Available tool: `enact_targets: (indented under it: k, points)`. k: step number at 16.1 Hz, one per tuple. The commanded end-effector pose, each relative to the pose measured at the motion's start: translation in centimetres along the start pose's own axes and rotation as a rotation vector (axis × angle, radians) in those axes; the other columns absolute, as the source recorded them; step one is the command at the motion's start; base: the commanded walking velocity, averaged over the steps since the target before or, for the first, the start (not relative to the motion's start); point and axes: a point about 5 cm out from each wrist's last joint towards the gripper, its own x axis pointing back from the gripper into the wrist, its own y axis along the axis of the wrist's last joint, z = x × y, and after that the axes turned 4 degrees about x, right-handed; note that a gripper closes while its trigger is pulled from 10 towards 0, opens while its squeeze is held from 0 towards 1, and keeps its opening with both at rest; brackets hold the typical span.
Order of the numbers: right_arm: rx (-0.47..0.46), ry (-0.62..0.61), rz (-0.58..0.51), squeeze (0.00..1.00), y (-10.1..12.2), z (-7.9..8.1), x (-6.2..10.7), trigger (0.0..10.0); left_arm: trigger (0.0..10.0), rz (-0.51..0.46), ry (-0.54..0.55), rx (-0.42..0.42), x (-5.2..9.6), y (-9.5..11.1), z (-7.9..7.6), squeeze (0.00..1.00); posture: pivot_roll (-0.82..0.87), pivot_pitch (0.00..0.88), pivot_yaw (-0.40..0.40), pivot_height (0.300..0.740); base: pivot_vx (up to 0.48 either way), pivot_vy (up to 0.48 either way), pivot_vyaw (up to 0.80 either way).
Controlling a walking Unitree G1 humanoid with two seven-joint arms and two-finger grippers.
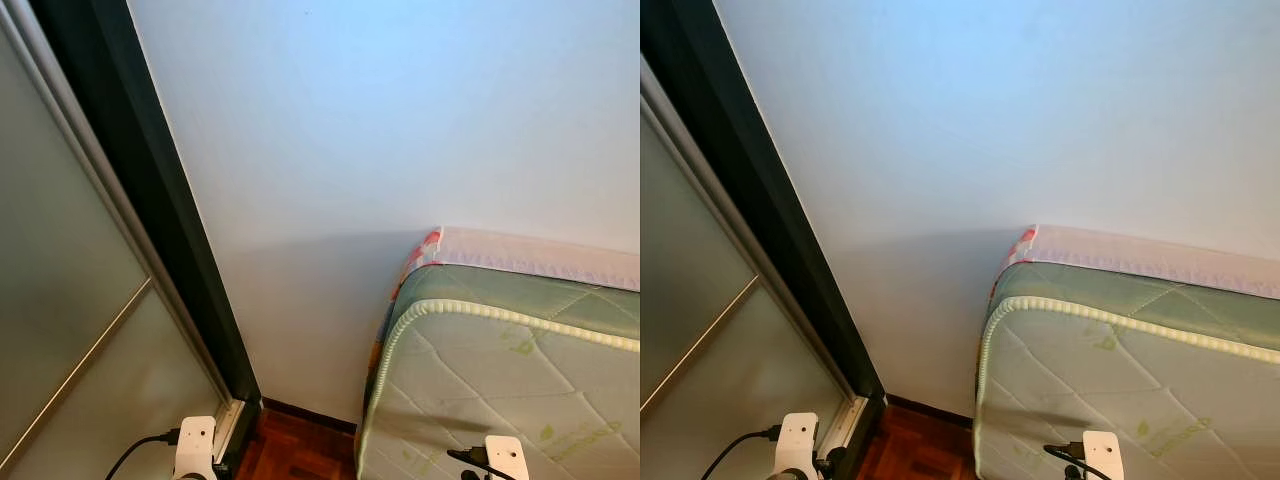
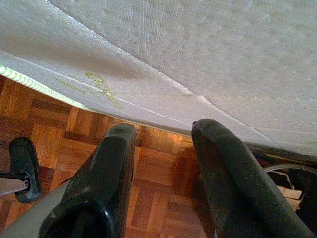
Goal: Clean up the room
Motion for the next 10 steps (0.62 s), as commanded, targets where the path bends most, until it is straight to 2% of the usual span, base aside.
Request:
enact_targets:
  k: [1,5,6,9,10]
  points:
    - [-0.183,0.063,-0.043,0.00,6.76,0.16,-1.22,10.0,10.0,-0.015,-0.081,0.004,-1.66,8.13,-0.99,0.00,-0.10,0.000,-0.078,0.740,0.000,0.000,0.00]
    - [-0.178,0.060,-0.027,0.00,6.48,0.18,-1.22,10.0,10.0,-0.021,0.007,-0.035,-1.65,8.15,-0.35,0.00,-0.09,0.000,-0.073,0.740,0.000,0.000,0.00]
    - [-0.171,0.066,-0.028,0.00,6.44,0.26,-1.22,10.0,10.0,-0.027,-0.001,-0.042,-1.63,8.13,-0.32,0.00,-0.08,0.000,-0.072,0.740,0.000,0.000,0.00]
    - [-0.143,0.069,-0.021,0.00,6.38,0.26,-1.21,10.0,10.0,-0.020,0.010,0.003,-1.63,7.89,-0.29,0.00,-0.08,0.000,-0.072,0.740,0.000,0.000,0.00]
    - [-0.177,0.059,-0.032,0.00,6.39,0.25,-1.21,10.0,10.0,-0.014,0.000,0.020,-1.63,7.78,-0.38,0.00,-0.08,0.000,-0.070,0.740,0.000,0.000,0.00]
